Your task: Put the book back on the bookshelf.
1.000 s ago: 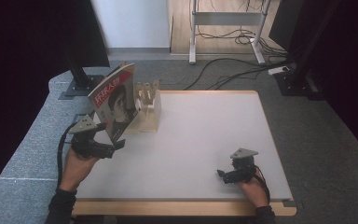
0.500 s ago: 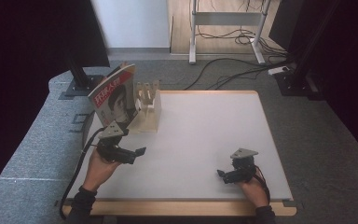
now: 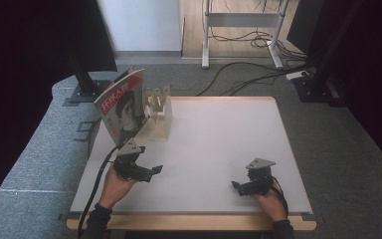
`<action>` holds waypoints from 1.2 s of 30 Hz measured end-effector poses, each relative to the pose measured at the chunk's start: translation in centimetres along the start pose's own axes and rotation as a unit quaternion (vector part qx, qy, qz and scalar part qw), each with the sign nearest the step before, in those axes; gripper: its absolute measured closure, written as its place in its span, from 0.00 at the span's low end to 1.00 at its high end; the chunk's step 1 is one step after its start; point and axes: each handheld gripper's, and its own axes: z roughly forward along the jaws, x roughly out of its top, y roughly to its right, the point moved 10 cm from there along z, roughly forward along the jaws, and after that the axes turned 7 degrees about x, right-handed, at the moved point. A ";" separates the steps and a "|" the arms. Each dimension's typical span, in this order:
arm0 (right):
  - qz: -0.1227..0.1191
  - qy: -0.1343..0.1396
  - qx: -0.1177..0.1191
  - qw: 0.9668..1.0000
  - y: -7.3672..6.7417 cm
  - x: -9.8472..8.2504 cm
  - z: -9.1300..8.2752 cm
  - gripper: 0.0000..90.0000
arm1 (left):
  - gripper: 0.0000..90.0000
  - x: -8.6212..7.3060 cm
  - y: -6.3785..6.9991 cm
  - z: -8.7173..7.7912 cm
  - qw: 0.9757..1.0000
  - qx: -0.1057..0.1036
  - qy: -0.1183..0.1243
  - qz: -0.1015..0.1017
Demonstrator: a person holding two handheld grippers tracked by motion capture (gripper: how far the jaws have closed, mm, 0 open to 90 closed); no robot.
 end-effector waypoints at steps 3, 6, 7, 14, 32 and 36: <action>0.000 0.001 0.000 1.000 0.0 0.0 0.0 0.00 | 0.00 -1.0 0.0 0.6 1.000 -0.006 -0.004 -0.007; 0.000 0.001 0.000 1.000 0.0 0.0 0.0 0.00 | 0.00 -2.4 0.1 1.4 1.000 -0.008 -0.011 -0.007; 0.000 0.001 0.000 1.000 0.0 0.0 0.0 0.00 | 0.00 -2.4 0.1 1.4 1.000 -0.008 -0.011 -0.007; 0.000 0.001 0.000 1.000 0.0 0.0 0.0 0.00 | 0.00 -5.3 0.0 3.1 0.999 -0.001 -0.036 -0.011; 0.000 0.001 -0.001 1.000 0.0 0.0 0.0 0.00 | 0.00 -8.6 0.0 5.0 0.993 0.047 -0.105 0.024; -0.003 0.001 -0.001 1.000 0.0 -0.1 0.0 0.00 | 0.00 -8.6 0.0 5.0 0.993 0.047 -0.105 0.024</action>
